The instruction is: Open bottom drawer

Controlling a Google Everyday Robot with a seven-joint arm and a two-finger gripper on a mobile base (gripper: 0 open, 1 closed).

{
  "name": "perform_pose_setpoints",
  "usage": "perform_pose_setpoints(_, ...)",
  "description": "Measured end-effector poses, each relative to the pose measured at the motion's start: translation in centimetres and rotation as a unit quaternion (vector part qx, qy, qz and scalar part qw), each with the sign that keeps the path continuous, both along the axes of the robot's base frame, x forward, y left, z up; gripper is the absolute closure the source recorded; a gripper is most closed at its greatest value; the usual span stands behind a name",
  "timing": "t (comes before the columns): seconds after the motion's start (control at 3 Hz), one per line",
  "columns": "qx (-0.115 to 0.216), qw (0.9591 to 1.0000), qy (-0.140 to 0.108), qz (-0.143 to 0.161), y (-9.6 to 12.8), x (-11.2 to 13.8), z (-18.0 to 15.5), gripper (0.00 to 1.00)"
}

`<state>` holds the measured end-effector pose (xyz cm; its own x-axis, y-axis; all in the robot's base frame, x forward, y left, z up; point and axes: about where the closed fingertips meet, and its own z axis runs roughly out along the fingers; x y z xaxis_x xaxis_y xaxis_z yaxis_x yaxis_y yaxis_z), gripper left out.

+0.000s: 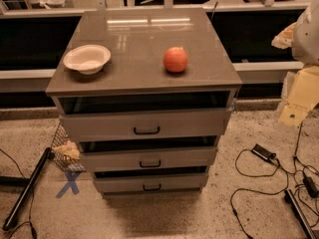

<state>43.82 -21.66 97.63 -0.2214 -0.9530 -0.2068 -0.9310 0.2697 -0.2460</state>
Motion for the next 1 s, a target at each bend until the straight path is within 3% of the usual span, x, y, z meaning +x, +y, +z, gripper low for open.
perform_pose_setpoints(0.33, 0.000, 1.0000, 0.000, 0.000, 0.0, 0.0, 0.0, 0.00)
perform_pose_setpoints(0.67, -0.010, 0.9998, 0.016, -0.004, -0.2, -0.1, -0.9, 0.00)
perform_pose_setpoints(1.0, -0.016, 0.9999, 0.003, 0.005, 0.0, -2.1, -1.7, 0.00)
